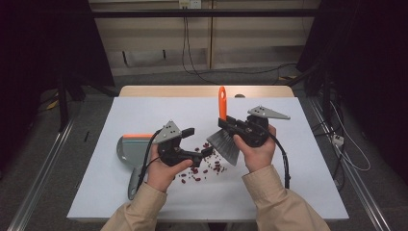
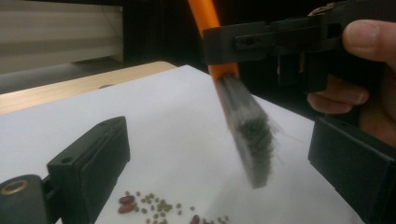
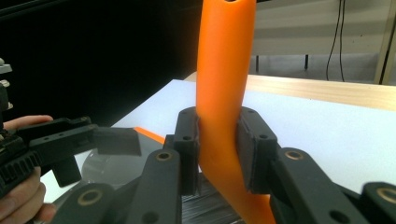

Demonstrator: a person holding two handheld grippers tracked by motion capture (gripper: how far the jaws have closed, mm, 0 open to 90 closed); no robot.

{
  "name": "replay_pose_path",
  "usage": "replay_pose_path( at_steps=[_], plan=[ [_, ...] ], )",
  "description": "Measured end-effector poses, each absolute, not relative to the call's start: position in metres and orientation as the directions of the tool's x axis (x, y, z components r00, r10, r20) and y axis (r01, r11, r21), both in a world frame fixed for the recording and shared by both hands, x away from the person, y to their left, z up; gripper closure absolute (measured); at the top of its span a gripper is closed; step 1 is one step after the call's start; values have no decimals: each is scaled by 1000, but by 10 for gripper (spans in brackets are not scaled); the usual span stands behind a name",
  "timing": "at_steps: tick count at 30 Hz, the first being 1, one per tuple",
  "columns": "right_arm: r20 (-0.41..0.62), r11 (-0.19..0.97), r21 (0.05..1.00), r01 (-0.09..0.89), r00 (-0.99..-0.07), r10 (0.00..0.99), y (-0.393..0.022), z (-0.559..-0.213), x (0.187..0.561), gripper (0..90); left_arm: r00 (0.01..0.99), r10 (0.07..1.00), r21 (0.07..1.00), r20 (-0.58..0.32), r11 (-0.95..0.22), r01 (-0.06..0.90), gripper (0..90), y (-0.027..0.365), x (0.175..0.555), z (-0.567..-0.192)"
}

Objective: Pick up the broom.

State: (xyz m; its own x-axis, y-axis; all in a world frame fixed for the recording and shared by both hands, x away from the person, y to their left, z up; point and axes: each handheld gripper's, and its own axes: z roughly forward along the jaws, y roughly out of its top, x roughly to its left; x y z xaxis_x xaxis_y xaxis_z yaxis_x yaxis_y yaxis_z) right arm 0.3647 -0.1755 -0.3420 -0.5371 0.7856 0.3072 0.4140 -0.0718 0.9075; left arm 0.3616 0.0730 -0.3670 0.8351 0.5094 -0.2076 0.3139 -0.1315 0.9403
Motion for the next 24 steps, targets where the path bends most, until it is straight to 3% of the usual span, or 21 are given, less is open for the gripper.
replay_pose_path(
  at_steps=[14, 18, 19, 21, 23, 24],
  plan=[
    [285, -49, 917, 395, -566, 773, -145, -342, 364, 720, 809, 530, 919, -254, -129, 373, 243, 70, 368, -372],
    [274, -34, 920, 390, -581, 766, -139, -341, 363, 720, 804, 536, 915, -258, -130, 381, 434, 72, 368, -373],
    [274, -34, 920, 390, -581, 766, -139, -341, 363, 720, 803, 531, 914, -268, -124, 387, 434, 73, 368, -373],
    [279, -40, 920, 390, -580, 765, -140, -342, 363, 720, 807, 522, 912, -277, -121, 392, 520, 74, 369, -374],
    [277, -40, 922, 384, -588, 760, -141, -342, 363, 720, 815, 504, 909, -286, -127, 398, 650, 74, 369, -374],
    [277, -40, 922, 384, -588, 760, -141, -342, 363, 720, 818, 498, 908, -290, -127, 399, 650, 74, 369, -375]
  ],
)
